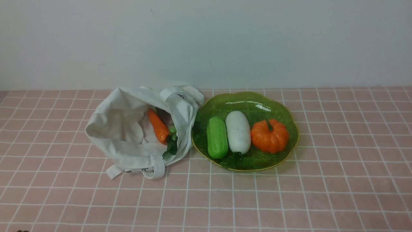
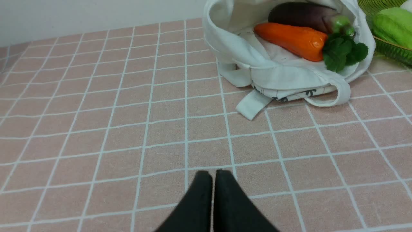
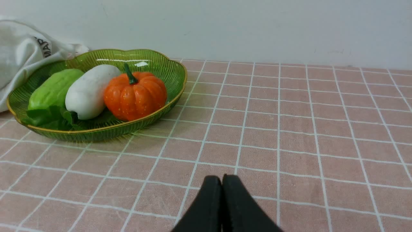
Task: Take vegetables from bag on pink coffee tablecloth place on plate.
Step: 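Reach into the cloth bag toward a vegetable inside it with the left gripper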
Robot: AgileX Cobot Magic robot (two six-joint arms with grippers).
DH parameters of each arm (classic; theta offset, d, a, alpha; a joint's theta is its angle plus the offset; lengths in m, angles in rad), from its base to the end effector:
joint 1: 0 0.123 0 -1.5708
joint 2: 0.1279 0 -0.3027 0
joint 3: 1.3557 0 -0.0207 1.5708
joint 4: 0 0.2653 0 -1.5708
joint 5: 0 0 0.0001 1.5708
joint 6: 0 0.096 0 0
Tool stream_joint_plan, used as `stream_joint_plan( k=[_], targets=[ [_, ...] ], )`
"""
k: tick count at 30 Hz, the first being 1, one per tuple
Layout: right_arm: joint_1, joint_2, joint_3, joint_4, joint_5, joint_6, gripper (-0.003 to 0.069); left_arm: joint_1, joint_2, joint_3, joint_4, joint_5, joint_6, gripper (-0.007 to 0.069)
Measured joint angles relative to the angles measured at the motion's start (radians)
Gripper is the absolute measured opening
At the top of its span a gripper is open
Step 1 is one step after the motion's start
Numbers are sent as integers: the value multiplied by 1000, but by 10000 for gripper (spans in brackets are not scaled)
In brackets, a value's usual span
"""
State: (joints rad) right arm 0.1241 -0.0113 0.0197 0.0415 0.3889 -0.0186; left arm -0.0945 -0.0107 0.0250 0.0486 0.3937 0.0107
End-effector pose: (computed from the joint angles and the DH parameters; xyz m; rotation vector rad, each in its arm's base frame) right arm 0.0530 0.0081 0.1704 -0.1089 1.8790 0.1135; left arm 0.0535 -0.0033 0.1680 0.1291 1.8867 -0.0089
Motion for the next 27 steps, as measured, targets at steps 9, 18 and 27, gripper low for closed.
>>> stream_joint_plan(
  k=[9,18,27],
  targets=[
    [0,0,0,0,0,0,-15,0,0,0,0,0,0,-5],
    [0,0,0,0,0,0,-15,0,0,0,-3,0,-1,-5],
    [0,0,0,0,0,0,-15,0,0,2,-496,-8,-225,-5]
  ],
)
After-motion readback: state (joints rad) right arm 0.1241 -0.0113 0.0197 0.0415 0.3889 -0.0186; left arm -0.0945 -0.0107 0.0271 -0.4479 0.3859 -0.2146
